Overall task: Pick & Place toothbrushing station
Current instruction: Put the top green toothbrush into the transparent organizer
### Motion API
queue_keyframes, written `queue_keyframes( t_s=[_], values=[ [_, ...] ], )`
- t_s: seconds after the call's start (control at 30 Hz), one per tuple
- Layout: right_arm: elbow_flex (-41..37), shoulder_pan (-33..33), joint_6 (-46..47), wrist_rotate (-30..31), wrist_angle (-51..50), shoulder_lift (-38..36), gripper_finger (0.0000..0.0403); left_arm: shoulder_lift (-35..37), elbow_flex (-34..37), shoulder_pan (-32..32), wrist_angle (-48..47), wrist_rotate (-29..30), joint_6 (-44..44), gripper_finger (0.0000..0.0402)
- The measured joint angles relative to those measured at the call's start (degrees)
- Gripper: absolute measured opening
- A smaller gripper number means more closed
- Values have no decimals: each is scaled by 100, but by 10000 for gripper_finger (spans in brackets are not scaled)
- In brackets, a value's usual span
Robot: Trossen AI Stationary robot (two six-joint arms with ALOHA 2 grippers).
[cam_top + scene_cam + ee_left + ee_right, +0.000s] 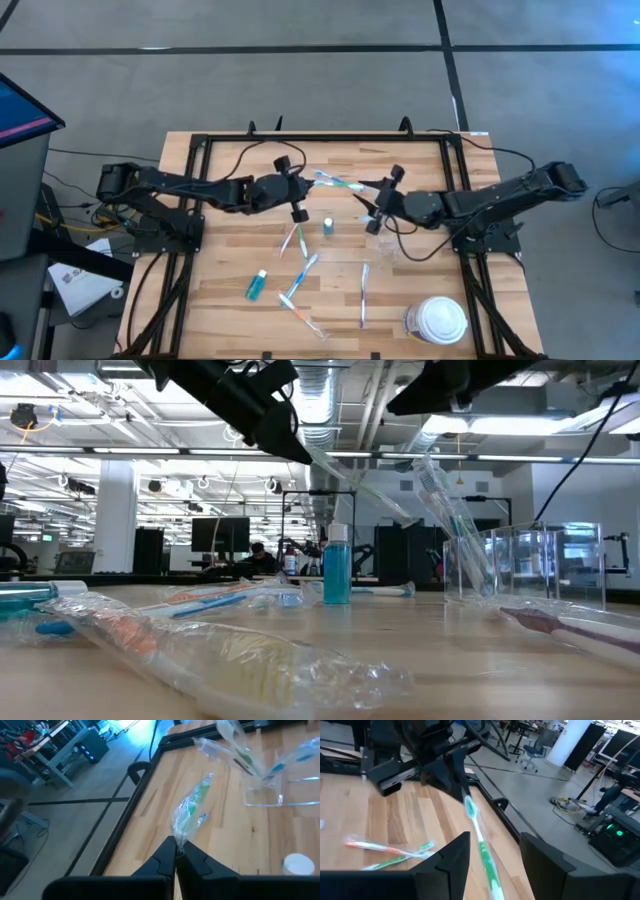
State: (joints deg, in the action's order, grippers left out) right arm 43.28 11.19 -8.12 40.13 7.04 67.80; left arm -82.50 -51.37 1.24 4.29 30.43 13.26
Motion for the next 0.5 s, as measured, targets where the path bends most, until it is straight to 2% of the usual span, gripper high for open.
queue_keyframes(
  t_s=[0.13, 0.27, 0.5],
  values=[
    [436, -116, 2, -331, -454, 392, 163, 0, 0, -178, -48, 19, 0, 0],
    [874, -235, 2, -461, -898, 849, 163, 0, 0, -357, -99, 327, 2, 0],
    [1718, -428, 2, -964, -1666, 1576, 172, -2, 0, -537, -347, 519, 0, 0]
  ],
)
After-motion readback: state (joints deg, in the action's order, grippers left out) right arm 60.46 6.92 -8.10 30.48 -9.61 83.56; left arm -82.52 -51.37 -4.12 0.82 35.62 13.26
